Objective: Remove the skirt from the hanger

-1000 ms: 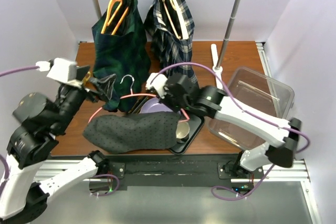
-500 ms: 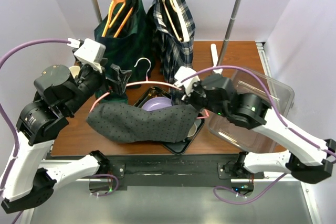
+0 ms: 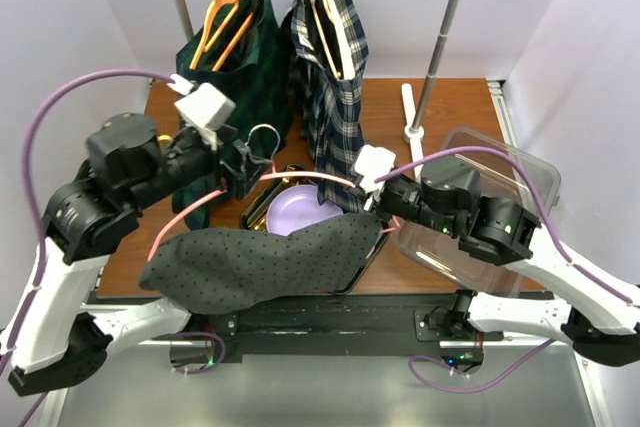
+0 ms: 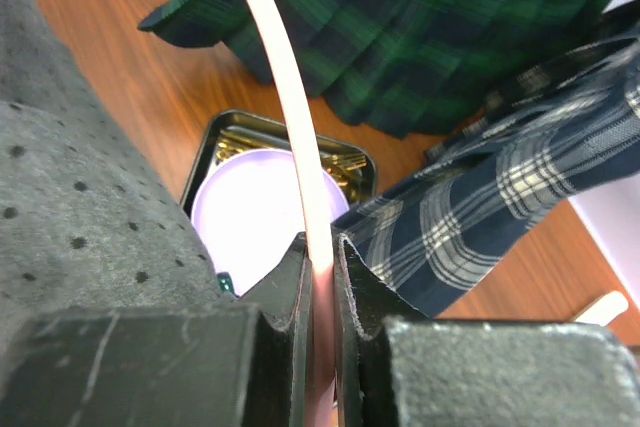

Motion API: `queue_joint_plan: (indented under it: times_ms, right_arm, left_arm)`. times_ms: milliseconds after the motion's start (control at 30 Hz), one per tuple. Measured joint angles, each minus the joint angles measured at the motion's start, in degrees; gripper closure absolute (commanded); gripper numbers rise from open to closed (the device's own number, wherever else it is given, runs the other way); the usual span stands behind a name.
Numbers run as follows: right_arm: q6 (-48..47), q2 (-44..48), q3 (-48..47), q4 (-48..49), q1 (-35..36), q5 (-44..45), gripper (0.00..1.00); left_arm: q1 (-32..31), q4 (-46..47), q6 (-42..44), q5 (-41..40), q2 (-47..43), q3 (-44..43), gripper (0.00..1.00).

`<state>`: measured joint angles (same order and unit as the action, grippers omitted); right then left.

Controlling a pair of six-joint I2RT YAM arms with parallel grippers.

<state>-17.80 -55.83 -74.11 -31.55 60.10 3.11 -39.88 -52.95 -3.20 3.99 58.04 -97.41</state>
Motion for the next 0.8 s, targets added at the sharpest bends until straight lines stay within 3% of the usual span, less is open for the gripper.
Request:
queue_joint_plan:
  times_ms: [67,133,167,200,300,467,633,667,733,767,800]
  right_arm:
    - [-0.3,0.4,0.4,0.3,-0.1,0.0,1.00]
    - [-1.1,0.4,0.7,1.2,-0.1,-0.4,1.00]
    - [-1.5,0.4,1.0,2.0,-0.1,-0.7,1.00]
    - [-2.0,0.4,1.5,3.0,0.0,-1.2,1.00]
    - [-3.1,0.4,2.5,5.2,0.0,-1.5,1.00]
    - [-4.8,1.2,4.3,8.4,0.0,-2.3,1.00]
    - [-6.3,3.3,5.7,9.9,0.0,-3.7,1.00]
    - [-6.6,3.5,5.9,10.4,0.0,-4.1,1.00]
    - [-7.7,3.7,6.4,11.1,0.0,-4.4,1.00]
    - [-8.2,3.7,6.6,11.4,0.0,-4.4,1.00]
    - [-8.6,3.6,6.8,11.6,0.0,-4.3,1.00]
  left_arm:
    - [0.0,-0.1,-0.2,2.2,0.7,0.0,0.12]
    - [0.0,-0.5,-0.2,5.1,1.1,0.1,0.26]
    - [0.0,-0.4,-0.6,6.9,1.1,0.2,0.40]
    - [0.0,-0.4,-0.7,9.1,1.0,0.5,0.43]
    - [0.0,-0.3,-2.0,12.9,0.5,0.6,0.40]
    - [0.3,0.2,-4.8,16.3,0.2,0.6,0.61]
    - [0.5,4.8,-7.8,21.6,-0.9,3.7,0.62]
    - [0.5,5.7,-8.4,22.9,-1.0,4.6,0.49]
    - [0.5,6.6,-9.6,25.4,-0.8,5.8,0.36]
    - [0.5,7.1,-10.0,26.4,-0.5,6.2,0.38]
    - [0.5,7.2,-10.3,27.3,-0.2,6.3,0.47]
